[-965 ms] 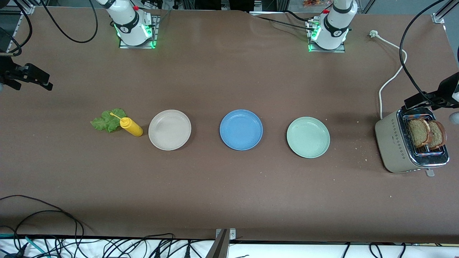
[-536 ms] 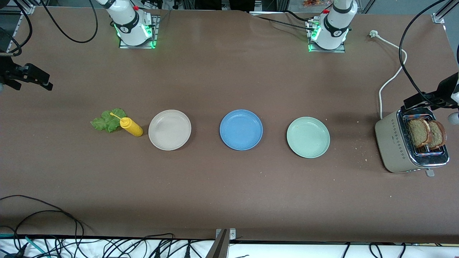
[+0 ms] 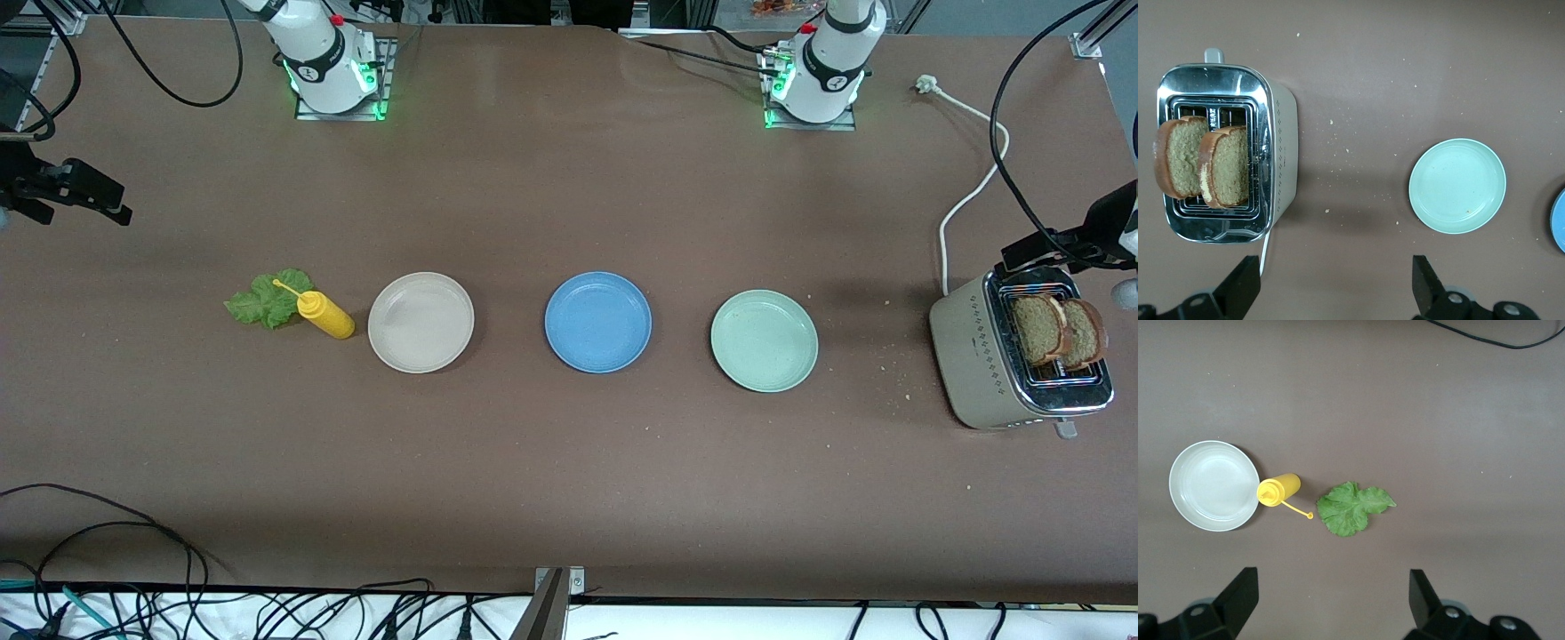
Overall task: Make sandwich in blue plate with both arms
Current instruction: 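Move the left gripper over the toaster above the bread slices, then lower the left gripper, grasp a bread slice, lift it from the toaster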
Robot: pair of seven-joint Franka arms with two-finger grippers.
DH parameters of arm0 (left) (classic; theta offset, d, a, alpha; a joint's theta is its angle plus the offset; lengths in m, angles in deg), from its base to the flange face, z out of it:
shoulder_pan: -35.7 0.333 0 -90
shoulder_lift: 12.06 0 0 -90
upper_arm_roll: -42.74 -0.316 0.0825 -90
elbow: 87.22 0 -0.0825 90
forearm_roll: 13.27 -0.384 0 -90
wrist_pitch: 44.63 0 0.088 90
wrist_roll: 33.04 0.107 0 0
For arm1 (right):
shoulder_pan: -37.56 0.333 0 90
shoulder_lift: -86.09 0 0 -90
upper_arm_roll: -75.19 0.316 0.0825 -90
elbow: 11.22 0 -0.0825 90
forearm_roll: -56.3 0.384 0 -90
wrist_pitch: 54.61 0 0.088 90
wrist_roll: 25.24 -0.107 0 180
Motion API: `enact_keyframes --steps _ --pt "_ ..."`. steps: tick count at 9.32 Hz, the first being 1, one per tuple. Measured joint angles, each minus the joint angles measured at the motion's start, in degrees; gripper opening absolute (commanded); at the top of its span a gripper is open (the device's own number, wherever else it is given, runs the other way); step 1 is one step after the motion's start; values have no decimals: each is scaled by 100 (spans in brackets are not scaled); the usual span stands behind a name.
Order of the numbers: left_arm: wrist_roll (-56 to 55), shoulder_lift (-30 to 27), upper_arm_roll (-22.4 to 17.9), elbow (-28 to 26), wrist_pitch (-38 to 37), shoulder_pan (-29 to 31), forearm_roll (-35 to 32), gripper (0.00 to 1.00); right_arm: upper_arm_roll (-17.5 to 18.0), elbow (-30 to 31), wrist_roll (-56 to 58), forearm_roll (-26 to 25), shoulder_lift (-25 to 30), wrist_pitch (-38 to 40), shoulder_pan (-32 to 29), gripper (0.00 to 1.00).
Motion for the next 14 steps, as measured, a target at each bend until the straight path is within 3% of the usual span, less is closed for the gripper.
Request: enact_keyframes --steps 7,14 --pt "0 15 -30 0 7 41 -4 100 -1 0 0 0 0 0 0 100" --pt "418 944 -106 3 1329 944 -35 100 -5 0 0 3 -6 0 -4 100"
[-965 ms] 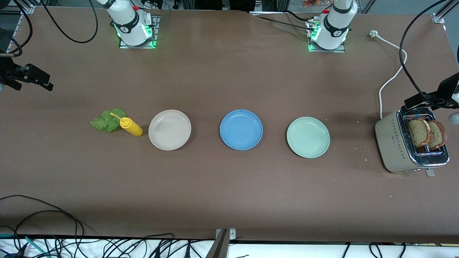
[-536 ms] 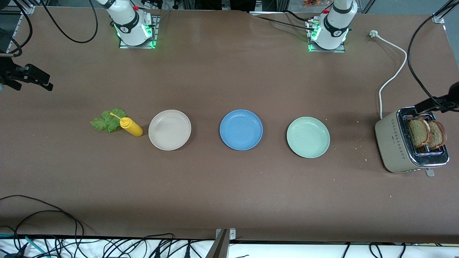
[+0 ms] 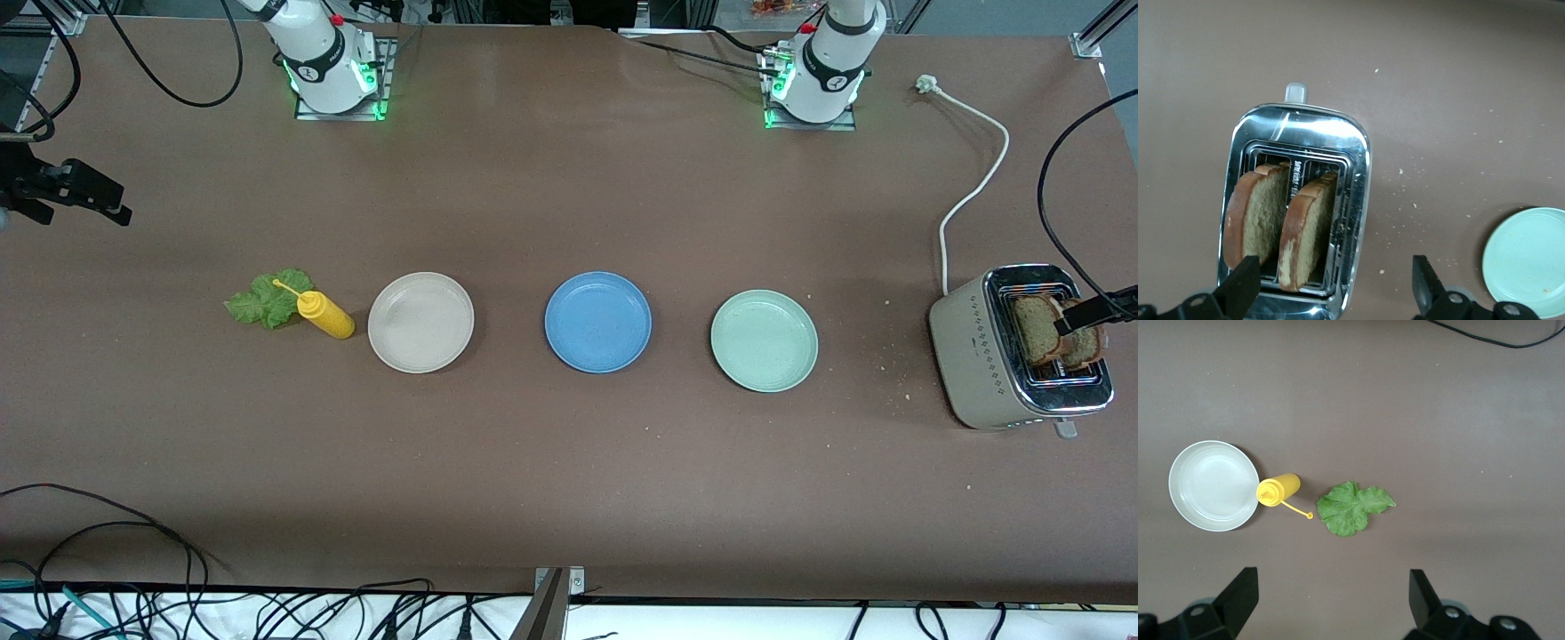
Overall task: Make sandwich in blue plate with both arms
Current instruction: 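Lower the left gripper, grasp a bread slice, lift it from the toaster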
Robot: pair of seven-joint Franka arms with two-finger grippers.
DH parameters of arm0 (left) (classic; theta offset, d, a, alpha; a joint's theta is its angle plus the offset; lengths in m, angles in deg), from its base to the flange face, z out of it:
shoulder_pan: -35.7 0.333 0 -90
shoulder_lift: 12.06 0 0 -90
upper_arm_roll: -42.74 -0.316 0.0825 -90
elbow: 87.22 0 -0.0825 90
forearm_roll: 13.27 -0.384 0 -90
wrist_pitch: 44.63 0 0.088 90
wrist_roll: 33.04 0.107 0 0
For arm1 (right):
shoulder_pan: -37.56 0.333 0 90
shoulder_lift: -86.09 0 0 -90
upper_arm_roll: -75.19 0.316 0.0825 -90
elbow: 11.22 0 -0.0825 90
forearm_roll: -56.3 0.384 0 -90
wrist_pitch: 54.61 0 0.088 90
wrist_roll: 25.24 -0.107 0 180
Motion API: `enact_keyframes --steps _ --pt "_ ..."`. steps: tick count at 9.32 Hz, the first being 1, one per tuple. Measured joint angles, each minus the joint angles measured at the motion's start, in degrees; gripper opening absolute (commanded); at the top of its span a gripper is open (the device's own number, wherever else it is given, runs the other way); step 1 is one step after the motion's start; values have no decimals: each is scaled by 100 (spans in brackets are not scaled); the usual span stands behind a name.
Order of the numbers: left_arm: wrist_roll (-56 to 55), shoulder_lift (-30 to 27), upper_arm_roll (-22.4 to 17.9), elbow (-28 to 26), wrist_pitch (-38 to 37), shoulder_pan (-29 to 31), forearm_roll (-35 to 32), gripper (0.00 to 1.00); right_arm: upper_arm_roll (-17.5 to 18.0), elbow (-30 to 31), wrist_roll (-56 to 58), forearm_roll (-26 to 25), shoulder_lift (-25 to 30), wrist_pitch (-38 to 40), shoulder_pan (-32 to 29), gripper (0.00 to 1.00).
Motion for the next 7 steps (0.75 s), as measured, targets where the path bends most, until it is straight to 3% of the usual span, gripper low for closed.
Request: enact_keyframes --steps 5,6,7 --pt "224 706 0 -23 63 182 -399 98 1 0 -6 3 -2 10 0 100" --pt "227 757 0 -27 62 206 -399 88 1 0 -6 3 -1 10 0 100" --pt "231 798 0 -37 47 216 -400 83 0 0 -8 3 -1 10 0 100"
